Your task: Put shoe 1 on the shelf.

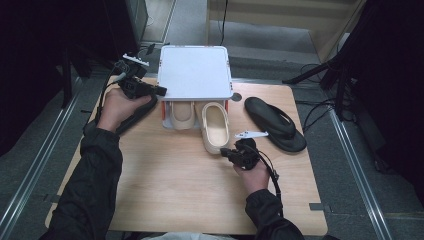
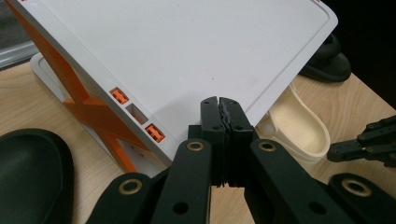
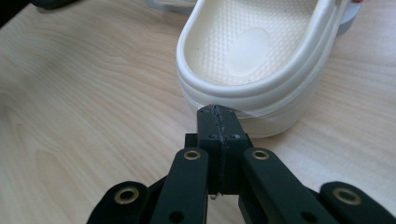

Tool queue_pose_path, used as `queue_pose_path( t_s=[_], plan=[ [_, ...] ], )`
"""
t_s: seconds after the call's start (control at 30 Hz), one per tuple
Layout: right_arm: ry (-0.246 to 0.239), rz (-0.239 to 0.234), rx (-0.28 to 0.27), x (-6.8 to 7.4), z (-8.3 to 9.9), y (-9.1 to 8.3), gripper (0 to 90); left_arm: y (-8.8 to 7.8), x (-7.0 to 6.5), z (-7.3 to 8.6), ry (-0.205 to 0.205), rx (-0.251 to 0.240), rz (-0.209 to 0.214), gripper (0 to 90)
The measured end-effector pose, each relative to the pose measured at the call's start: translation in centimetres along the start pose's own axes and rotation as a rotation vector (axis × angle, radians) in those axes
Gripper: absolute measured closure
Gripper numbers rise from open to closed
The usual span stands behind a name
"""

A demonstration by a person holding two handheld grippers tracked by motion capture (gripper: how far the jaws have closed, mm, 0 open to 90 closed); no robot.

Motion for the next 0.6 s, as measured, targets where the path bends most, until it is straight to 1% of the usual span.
queue_pose_path(
  t_s=[0.07,0.2,0.33,0.47,0.6],
  plan=[
    [-0.012,0.006,0.002,-0.1,-0.4,0.3,90.0,0.0,0.0,0.0,-0.001,-0.001,0.004,89.9],
    [-0.01,0.008,0.004,-0.2,-1.4,1.2,90.0,0.0,0.0,0.0,-0.001,0.0,0.0,89.9],
    [0.017,-0.007,-0.002,-0.3,-2.8,2.3,90.0,0.0,0.0,0.0,0.002,0.004,-0.003,89.9],
    [0.025,0.002,-0.015,-0.4,-4.2,3.3,90.0,0.0,0.0,0.0,0.003,-0.001,0.001,89.7],
    [0.017,0.018,-0.025,-0.4,-5.1,4.4,90.0,0.0,0.0,0.0,0.006,0.0,-0.001,89.6]
  ],
)
Point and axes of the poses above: each handheld gripper's, and its own axes: y roughly forward along the jaws, z roughly out of its underside, x roughly to its left, the point moved 10 cm from there along y, roughly forward along the jaws, and after that the axes turned 10 degrees about y, right-handed, at the moved point
